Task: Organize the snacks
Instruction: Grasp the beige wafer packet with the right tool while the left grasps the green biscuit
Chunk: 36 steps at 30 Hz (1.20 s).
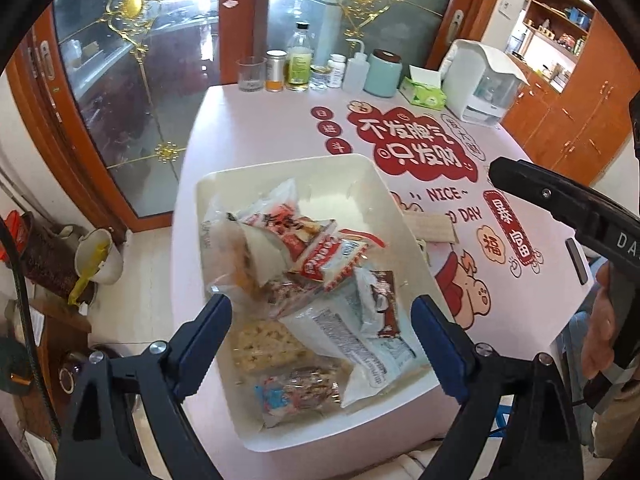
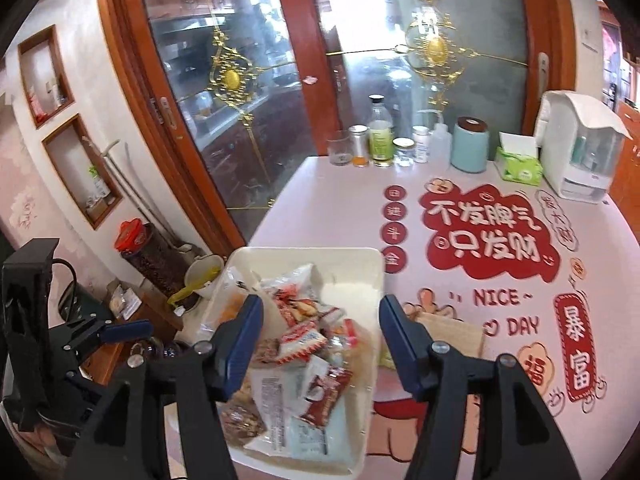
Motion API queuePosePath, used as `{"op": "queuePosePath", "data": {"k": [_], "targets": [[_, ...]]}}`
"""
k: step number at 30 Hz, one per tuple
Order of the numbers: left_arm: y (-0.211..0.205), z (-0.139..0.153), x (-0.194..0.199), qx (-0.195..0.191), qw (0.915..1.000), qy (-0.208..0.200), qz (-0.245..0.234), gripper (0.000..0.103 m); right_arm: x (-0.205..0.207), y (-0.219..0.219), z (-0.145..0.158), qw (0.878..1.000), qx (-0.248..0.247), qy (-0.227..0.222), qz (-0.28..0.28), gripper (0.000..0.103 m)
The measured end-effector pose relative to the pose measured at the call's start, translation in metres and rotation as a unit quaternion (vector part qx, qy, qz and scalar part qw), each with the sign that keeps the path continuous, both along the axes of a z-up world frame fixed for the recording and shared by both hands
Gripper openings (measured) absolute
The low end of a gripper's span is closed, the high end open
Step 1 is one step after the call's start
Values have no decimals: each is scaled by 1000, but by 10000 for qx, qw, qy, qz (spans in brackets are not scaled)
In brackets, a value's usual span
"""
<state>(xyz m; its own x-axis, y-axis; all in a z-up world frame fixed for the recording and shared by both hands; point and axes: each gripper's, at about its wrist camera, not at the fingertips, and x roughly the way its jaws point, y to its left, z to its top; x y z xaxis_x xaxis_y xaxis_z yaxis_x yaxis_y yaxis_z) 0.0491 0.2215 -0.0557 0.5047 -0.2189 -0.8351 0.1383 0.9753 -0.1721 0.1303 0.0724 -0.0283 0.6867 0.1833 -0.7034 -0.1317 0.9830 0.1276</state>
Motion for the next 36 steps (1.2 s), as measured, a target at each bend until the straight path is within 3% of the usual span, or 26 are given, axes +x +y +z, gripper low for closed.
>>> {"op": "queuePosePath", "data": {"k": [6,12,17,20,24,27,32,36], "targets": [[-31,-3,5,-130,9999,31,-55,90,1,-39,4,9994,-286,96,-175,61],[-80,3,10,-22,9999,-31,160,91,23,-87,9,9990,-417,151,93,61],[-142,-5,26,74,9974,203,687,91,49,-127,13,9944,-611,134,857,61],[-180,-14,33,-162,9919,367,1204,91,69,-149,1,9825,-882,285,1615,61],[-210,-33,37,-573,9732,459,2177,91,91,-166,-36,9559,-1301,541,2578,61],[-222,-55,37,-787,9541,560,2836,91,106,-170,-73,9361,-1471,818,3089,61],[-228,-86,35,-649,9277,420,3653,91,134,-159,-140,9081,-1296,1424,3718,61],[-224,-98,28,-558,9098,365,4096,91,139,-137,-178,8832,-1349,1600,4197,60]]}}
